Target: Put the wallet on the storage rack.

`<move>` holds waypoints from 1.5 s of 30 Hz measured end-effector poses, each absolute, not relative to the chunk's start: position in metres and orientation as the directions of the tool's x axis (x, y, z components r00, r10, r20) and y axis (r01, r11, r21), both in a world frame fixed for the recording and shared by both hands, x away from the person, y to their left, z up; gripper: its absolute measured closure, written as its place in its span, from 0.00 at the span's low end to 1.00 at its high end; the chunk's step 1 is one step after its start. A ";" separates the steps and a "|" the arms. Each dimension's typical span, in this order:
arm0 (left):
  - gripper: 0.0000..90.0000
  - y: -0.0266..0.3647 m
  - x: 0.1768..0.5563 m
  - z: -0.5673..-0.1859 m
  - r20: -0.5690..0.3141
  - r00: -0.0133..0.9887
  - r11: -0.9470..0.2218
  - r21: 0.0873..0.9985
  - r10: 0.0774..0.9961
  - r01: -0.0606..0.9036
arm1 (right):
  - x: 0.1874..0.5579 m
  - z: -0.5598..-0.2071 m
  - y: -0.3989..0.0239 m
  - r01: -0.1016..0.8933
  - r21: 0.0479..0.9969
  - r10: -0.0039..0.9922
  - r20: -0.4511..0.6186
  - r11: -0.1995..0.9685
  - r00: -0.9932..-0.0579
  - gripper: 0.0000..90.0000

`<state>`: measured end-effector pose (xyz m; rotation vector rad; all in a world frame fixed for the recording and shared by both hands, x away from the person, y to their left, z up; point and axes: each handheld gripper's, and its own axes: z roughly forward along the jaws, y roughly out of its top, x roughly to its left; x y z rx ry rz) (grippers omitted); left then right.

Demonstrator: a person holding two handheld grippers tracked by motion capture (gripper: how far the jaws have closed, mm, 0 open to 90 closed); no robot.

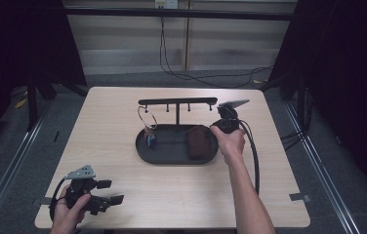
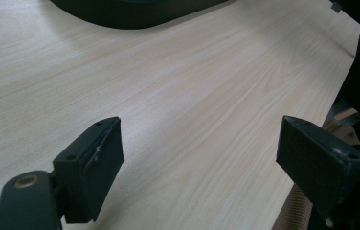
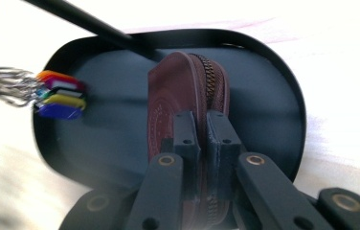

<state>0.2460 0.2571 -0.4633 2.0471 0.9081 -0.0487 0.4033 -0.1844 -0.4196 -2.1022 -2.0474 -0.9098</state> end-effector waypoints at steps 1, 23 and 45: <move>0.18 0.257 0.246 -0.463 -0.351 0.732 -0.353 0.702 0.584 0.618 | 0.404 -0.423 -0.185 0.929 0.354 0.893 0.446 -0.113 -0.062 0.93; 0.18 0.258 0.246 -0.464 -0.350 0.735 -0.357 0.701 0.581 0.617 | 0.402 -0.439 -0.194 0.920 0.381 0.937 0.347 -0.091 -0.051 0.80; 0.18 0.259 0.247 -0.464 -0.354 0.725 -0.344 0.703 0.590 0.623 | 0.365 -0.426 -0.218 0.853 0.521 0.903 0.382 -0.035 -0.196 0.36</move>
